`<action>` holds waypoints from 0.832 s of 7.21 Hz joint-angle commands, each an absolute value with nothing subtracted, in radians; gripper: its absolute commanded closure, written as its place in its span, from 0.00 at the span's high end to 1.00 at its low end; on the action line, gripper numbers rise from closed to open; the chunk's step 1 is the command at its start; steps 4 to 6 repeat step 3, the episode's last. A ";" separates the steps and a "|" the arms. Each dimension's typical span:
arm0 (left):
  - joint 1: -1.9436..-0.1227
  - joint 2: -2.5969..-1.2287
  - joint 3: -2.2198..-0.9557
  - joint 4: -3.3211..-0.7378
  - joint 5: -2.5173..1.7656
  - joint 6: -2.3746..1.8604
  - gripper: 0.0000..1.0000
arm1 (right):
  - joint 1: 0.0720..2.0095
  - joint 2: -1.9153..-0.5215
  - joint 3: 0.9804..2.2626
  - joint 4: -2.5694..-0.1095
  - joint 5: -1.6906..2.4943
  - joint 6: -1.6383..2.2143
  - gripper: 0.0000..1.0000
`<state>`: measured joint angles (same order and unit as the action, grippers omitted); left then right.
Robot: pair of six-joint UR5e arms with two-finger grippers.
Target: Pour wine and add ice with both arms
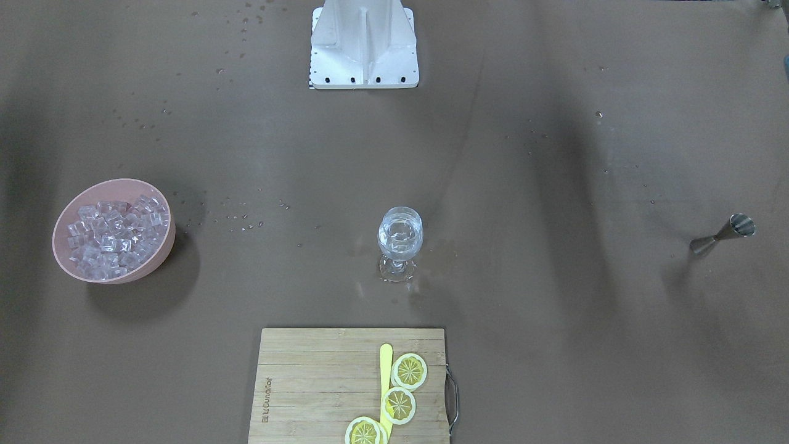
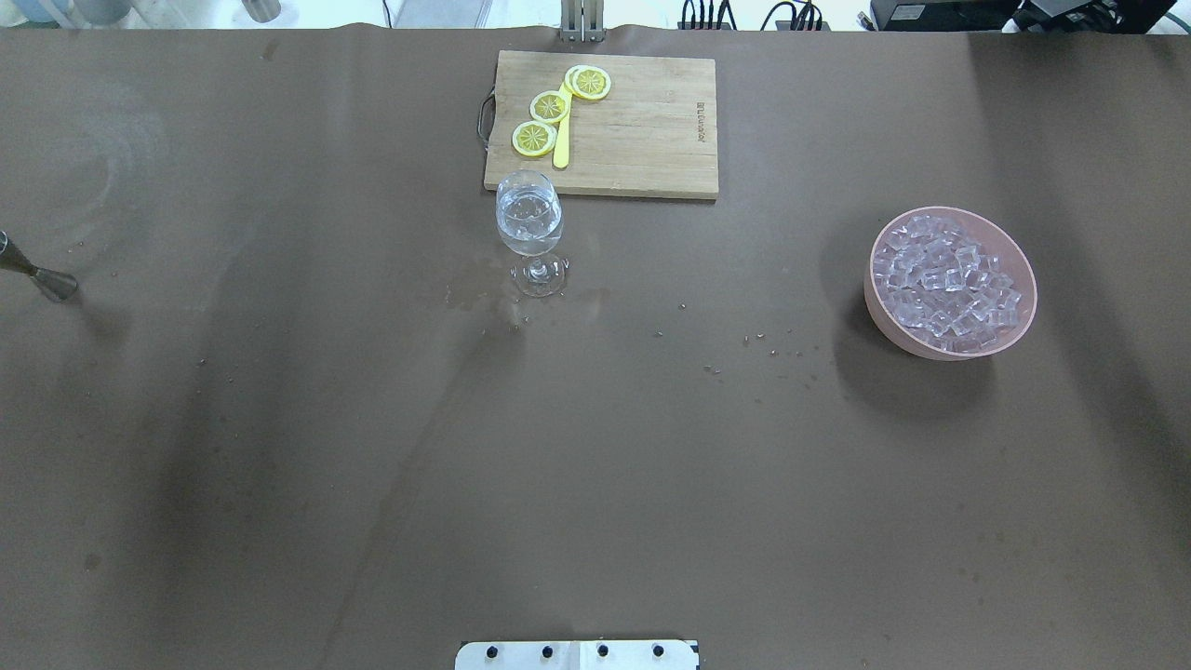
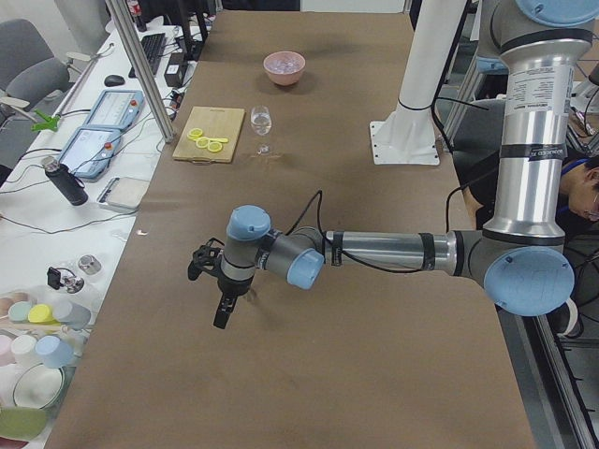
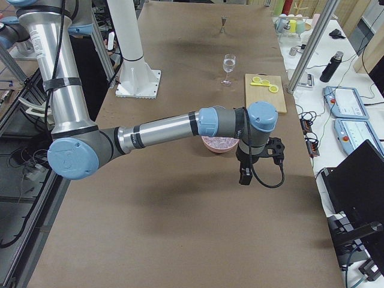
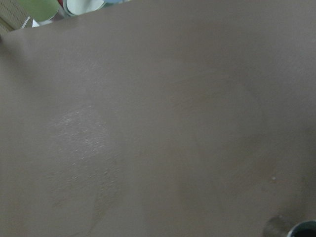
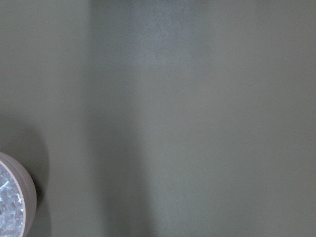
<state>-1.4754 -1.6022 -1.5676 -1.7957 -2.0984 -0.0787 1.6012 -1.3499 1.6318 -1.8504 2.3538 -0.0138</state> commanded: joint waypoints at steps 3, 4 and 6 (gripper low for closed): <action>-1.488 -1.609 -1.591 -1.712 -2.253 -0.060 0.97 | 1.598 -1.350 1.634 -1.853 2.341 -0.011 1.00; -1.488 -1.609 -1.591 -1.712 -2.253 -0.060 0.97 | 1.598 -1.350 1.634 -1.853 2.341 -0.011 1.00; -1.488 -1.609 -1.591 -1.712 -2.253 -0.060 0.97 | 1.598 -1.350 1.634 -1.853 2.341 -0.011 1.00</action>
